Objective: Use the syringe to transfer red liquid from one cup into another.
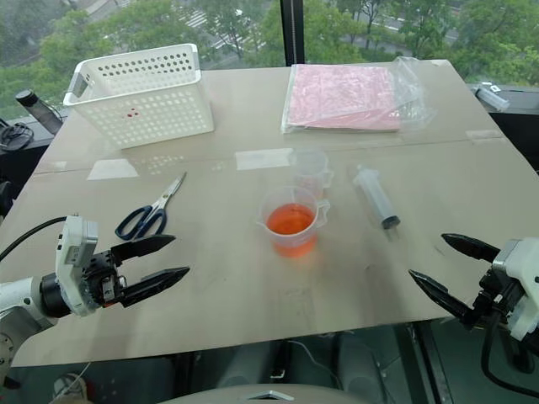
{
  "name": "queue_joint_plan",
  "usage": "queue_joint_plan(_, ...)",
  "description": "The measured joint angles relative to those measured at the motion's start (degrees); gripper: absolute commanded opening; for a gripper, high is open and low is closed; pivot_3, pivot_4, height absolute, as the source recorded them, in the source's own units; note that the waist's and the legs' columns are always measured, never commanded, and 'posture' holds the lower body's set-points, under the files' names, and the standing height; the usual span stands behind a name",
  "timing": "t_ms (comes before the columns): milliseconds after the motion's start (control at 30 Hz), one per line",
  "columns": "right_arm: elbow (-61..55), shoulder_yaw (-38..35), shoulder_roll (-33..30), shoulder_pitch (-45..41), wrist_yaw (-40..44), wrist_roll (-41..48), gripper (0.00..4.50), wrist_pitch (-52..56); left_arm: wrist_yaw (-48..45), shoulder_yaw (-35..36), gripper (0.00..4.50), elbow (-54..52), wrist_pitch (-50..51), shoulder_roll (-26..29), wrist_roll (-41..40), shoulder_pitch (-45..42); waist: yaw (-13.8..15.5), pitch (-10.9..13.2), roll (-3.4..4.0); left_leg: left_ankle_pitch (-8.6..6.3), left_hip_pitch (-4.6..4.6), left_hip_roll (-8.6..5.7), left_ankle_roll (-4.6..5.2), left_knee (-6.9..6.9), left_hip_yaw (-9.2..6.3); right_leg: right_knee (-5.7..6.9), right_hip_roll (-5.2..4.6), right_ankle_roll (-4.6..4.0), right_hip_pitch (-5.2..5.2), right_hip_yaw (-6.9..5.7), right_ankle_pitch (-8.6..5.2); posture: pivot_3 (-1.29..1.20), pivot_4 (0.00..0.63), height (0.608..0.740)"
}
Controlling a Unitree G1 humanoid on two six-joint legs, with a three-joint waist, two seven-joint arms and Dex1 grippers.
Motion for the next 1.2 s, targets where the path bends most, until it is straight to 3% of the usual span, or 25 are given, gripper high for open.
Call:
queue_joint_plan(133,0.61,1.43,-1.42,-3.27,-3.15,0.10,4.50,1.91,0.82,-0.47,4.45,-0.35,0.11,-0.34,-1.19,-2.53,0.02,0.00,-0.01,0.00,-0.02,0.00,0.00,0.04,-0.01,-0.05,-0.01,0.00,0.00,-0.01,0.01,0.00,0.150,0.740)
queue_joint_plan(300,3.46,6.66,-11.30,-20.39,-14.36,4.60,4.50,16.25,0.68,-0.51,4.45,-4.02,1.20,1.59,-5.97,-6.45,-0.36,0.01,-0.02,0.01,-0.03,0.02,-0.01,0.05,0.09,-0.07,-0.04,-0.07,-0.03,-0.02,0.05,0.00,0.150,0.740)
queue_joint_plan(400,11.29,16.62,-13.36,-36.65,-18.96,6.74,4.50,25.22,-0.27,0.33,4.45,-4.92,2.49,3.76,-8.63,-7.05,-0.64,0.10,0.04,0.04,-0.09,0.05,-0.06,-0.01,0.07,-0.08,0.01,-0.09,-0.11,-0.08,0.05,0.00,0.150,0.740)
queue_joint_plan(433,14.82,21.16,-13.38,-43.73,-21.20,6.73,4.50,29.81,-0.88,0.96,4.45,-5.64,2.41,4.64,-8.84,-7.24,-0.60,0.10,0.07,0.17,-0.08,0.04,-0.27,-0.03,0.08,-0.08,0.00,-0.09,-0.11,-0.09,0.05,0.00,0.150,0.740)
queue_joint_plan(533,20.66,27.38,-12.51,-53.65,-24.61,6.49,4.50,37.67,-1.26,1.54,4.45,-6.22,2.25,5.18,-9.01,-7.97,-0.13,0.11,0.10,0.17,-0.18,0.02,-0.27,-0.07,0.08,-0.13,-0.01,-0.09,-0.16,-0.12,0.04,0.00,0.150,0.740)
queue_joint_plan(700,36.67,39.13,-5.24,-74.22,-30.91,0.16,4.50,50.15,-1.42,1.38,4.45,-6.63,1.09,5.25,-7.83,-8.28,-0.37,0.11,0.10,0.16,-0.45,-0.04,-0.26,-0.11,0.09,-0.32,0.00,0.11,-0.39,-0.11,0.16,0.00,0.150,0.740)
queue_joint_plan(800,44.84,40.74,-1.16,-79.99,-32.82,-2.51,4.50,55.58,-1.54,1.22,4.45,-6.66,0.94,5.23,-7.66,-7.79,-0.13,0.10,0.10,0.18,-1.16,-0.07,-0.27,0.01,0.06,-0.16,0.00,0.14,-1.06,-0.15,0.19,0.00,0.150,0.740)
queue_joint_plan(900,51.83,42.09,1.94,-84.70,-32.98,-5.01,4.50,57.84,-1.56,1.25,4.45,-6.65,0.73,5.31,-7.55,-8.06,-0.29,0.10,0.11,0.18,-1.14,-0.07,-0.27,-0.03,0.07,-0.16,0.02,0.14,-1.05,-0.16,0.19,0.00,0.150,0.740)
queue_joint_plan(1200,69.01,52.88,3.74,-90.70,-25.28,-12.55,4.50,50.07,-1.08,1.41,4.45,-6.67,0.82,5.24,-7.50,-7.58,-1.47,0.10,0.11,0.18,-1.10,-0.08,-0.27,-0.01,0.10,-0.09,0.05,0.15,-1.04,-0.16,0.19,0.00,0.150,0.740)
